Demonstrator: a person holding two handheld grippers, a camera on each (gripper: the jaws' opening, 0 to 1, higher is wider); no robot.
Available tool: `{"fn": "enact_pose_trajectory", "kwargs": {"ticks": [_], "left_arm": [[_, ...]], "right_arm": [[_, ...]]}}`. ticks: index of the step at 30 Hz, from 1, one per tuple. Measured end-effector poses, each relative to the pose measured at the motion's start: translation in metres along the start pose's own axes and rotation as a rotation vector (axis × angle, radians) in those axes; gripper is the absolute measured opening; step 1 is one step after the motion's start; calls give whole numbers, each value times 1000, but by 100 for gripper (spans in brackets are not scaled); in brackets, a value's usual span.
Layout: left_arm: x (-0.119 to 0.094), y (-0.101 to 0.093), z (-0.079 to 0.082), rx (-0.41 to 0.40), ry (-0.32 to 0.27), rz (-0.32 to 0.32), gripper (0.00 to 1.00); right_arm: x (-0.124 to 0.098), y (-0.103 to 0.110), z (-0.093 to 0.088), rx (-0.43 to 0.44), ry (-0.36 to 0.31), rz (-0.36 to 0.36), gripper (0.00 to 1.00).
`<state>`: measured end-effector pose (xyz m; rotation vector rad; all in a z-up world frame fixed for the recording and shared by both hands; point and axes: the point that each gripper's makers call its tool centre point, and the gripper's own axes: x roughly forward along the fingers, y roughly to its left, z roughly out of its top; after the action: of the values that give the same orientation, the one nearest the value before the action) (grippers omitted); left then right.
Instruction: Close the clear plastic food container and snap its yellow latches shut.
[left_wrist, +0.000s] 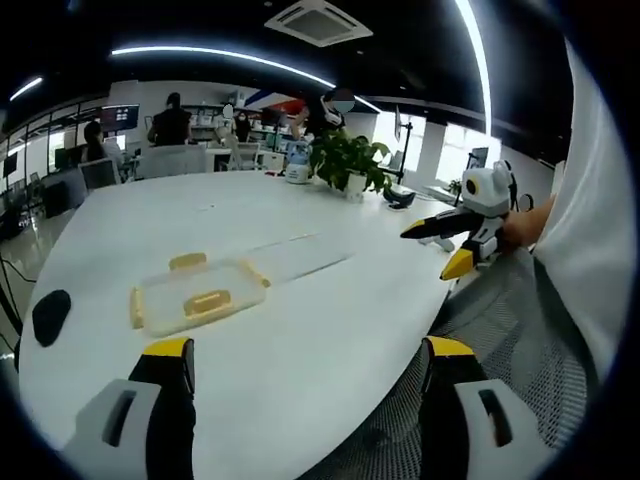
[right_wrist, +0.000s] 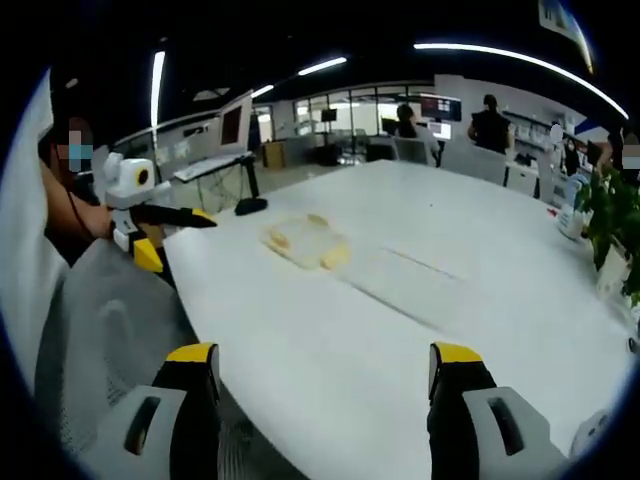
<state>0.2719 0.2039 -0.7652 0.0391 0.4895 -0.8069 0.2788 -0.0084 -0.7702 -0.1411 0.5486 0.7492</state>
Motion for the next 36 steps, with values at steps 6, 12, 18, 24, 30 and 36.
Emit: {"fn": "enact_pose_trajectory", "kwargs": {"ticks": [6,12,18,24,30,36], "left_arm": [[1,0,1,2,0,-5,96],[1,1,2,-3,-3,-3,95],[2,3,2,2,1,-3,95],[2,9,2,0,7,4,93],[2,12,2,11,18,0,91],[3,20,0,16,31,-1,91]], "right_arm": [[3,-3,5,-6,-4,1,87],[4,-3,4,-4,0,2,87],[6,-2,5,-14,9,10,86],[12,-3,7,-32,26,17,86],[18,-3,11,-39,31,29,85],[26,2,15,-57,46,59,83]]}}
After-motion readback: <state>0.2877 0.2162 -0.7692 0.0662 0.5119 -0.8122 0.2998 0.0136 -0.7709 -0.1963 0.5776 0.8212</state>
